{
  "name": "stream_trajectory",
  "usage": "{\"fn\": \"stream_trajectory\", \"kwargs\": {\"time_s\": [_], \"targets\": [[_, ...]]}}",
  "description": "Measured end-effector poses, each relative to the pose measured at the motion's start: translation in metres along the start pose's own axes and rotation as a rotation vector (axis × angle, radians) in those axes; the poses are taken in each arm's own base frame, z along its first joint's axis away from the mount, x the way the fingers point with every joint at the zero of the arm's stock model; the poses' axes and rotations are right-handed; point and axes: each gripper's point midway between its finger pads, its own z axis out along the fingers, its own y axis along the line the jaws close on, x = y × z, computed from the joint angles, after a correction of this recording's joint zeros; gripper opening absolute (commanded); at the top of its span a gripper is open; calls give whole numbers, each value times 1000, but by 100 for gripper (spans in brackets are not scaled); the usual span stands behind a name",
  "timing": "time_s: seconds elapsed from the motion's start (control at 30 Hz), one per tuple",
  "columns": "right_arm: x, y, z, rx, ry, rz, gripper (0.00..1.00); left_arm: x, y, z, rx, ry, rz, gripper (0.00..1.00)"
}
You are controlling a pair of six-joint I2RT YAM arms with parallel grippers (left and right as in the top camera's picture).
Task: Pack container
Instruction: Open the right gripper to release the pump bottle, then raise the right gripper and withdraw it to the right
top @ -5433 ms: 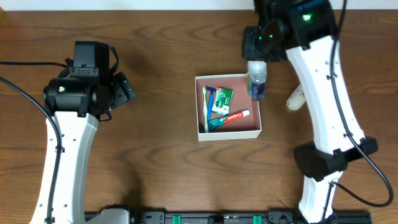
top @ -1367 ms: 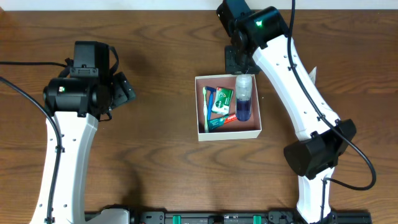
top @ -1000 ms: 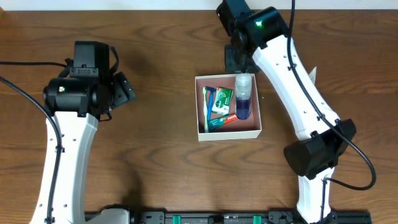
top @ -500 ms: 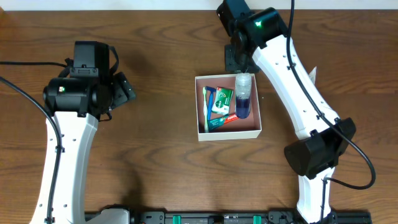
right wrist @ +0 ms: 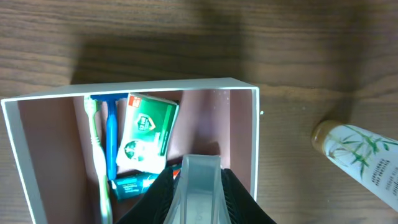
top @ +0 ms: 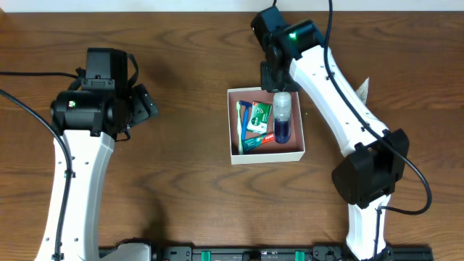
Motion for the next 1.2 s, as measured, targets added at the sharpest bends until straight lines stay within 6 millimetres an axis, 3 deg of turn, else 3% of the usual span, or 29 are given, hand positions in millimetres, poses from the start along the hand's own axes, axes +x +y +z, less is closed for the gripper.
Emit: {"fn": "stream_trajectory", "kwargs": {"time_s": [0.27, 0.67, 1.2], "targets": [[-11, 1, 1, -16, -39, 10, 23, 0, 0, 0, 0, 0, 0, 98], [-28, -18, 5, -12, -70, 21, 22, 0, 0, 0, 0, 0, 0, 98], [-28, -15, 11, -20, -68, -4, 29, 0, 0, 0, 0, 0, 0, 98]]}}
